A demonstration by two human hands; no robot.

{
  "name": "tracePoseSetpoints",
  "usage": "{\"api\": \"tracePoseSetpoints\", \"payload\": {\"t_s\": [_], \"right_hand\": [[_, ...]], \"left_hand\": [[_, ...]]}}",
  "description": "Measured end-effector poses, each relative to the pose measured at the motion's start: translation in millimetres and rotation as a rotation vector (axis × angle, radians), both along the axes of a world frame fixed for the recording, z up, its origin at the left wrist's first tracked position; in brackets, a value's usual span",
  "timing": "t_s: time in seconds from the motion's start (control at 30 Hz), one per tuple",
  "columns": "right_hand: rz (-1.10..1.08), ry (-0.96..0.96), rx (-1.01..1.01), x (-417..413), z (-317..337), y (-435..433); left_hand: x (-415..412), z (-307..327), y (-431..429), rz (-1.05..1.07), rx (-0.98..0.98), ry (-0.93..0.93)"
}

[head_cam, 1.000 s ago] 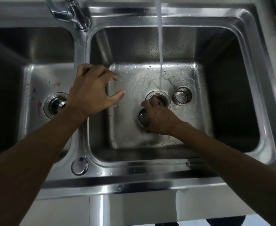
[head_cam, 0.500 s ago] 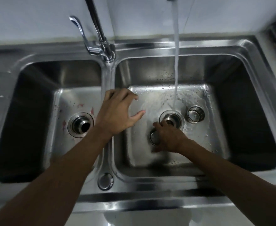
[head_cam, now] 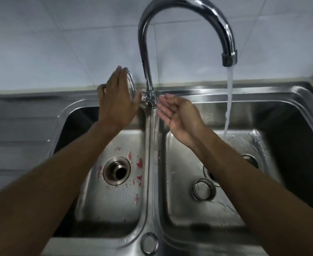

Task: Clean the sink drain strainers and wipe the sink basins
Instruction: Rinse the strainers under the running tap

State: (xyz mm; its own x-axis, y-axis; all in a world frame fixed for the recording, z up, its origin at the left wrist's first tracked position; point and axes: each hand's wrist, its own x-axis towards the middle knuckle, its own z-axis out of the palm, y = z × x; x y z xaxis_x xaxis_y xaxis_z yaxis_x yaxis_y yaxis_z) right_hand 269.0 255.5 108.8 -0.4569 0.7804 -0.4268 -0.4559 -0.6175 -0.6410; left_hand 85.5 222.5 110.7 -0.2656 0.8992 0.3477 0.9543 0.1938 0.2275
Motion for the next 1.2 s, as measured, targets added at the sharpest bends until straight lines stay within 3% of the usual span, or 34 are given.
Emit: {"api": "tracePoseSetpoints", "payload": {"t_s": [0.17, 0.4, 0.73, 0.93, 1.1, 1.2], "right_hand": [[-0.042, 0.020, -0.115, -27, -4, -2], [-0.119, 0.094, -0.196, -41, -15, -3], [-0.146, 0.130, -0.201, -43, -10, -7], [-0.122, 0.151, -0.192, -38, -8, -8], [0.008, 0.050, -0.094, -6, -13, -12], [0.080, -0.120, -0.039, 41, -29, -6]], "left_hand": [[-17, 6, 43, -0.027, -0.090, -0.020], [-23, 2, 55, -0.108, -0.073, 0.077], [-5, 5, 21, -0.233, 0.147, -0.162], [15, 0, 0, -0.202, 0.207, -0.207], [35, -4, -13, -0.102, 0.207, -0.189], [72, -20, -37, 0.034, 0.194, -0.297]]}}
